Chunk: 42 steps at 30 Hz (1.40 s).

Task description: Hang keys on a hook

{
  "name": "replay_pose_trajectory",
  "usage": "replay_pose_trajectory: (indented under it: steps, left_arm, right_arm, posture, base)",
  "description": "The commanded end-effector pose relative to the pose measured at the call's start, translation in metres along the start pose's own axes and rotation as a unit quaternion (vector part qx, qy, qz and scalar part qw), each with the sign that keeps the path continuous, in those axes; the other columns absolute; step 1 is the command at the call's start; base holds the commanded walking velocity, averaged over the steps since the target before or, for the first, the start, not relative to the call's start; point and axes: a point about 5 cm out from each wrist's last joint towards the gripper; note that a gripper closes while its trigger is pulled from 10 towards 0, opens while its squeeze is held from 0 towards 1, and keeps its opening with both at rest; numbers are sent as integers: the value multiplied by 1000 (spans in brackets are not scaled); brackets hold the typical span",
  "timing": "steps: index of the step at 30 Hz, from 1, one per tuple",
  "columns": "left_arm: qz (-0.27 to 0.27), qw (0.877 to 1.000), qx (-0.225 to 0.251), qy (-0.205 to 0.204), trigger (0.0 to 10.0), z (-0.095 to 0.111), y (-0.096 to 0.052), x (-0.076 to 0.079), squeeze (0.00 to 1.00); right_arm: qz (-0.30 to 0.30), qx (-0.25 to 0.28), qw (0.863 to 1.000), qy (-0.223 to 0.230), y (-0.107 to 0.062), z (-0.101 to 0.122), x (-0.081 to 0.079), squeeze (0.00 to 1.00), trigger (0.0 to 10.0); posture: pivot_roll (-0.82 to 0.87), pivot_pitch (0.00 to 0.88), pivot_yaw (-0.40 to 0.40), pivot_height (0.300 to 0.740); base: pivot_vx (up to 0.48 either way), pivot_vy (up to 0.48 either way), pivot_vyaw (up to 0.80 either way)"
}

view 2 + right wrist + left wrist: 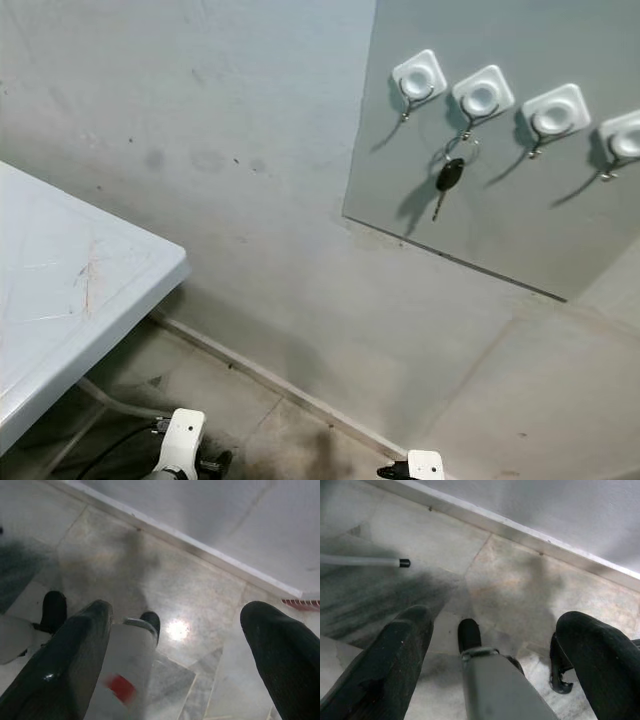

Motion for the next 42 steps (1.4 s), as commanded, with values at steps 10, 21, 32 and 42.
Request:
replay_pose_trajectory:
  steps: [10,21,32,42]
  left_arm:
    - [6,1000,-10,-6,10000,-3,0,0,0]
    - [9,1000,-11,-8,10000,-4,-1,-3,0]
    - [10,1000,-12,-14,10000,-6,-1,-4,0]
    - [12,1000,-5,-17,10000,0,-1,-6,0]
  right_arm:
    - [-1,0,1000,1,0,1,2,0,10000]
    - [2,0,1000,1,0,2,1,0,10000]
    - [3,0,1000,1,1,3,1,0,10000]
    - [6,1,1000,0,1,4,1,0,10000]
  posture:
    - [-35,0,-45,740]
    - [-33,0,-46,740]
    - [-31,0,-47,740]
    - [-26,0,-49,740]
  base:
    - [0,0,800]
    - [0,0,800]
    - [0,0,800]
    - [0,0,800]
Point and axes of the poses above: a point about 5 cm out from each wrist's last joint towards the gripper, its own y axis pointing out of the wrist towards the gripper, its own z axis along the axis of the wrist's last joint, x = y × z, and after that the axes turned 8 degrees about -y, right-handed
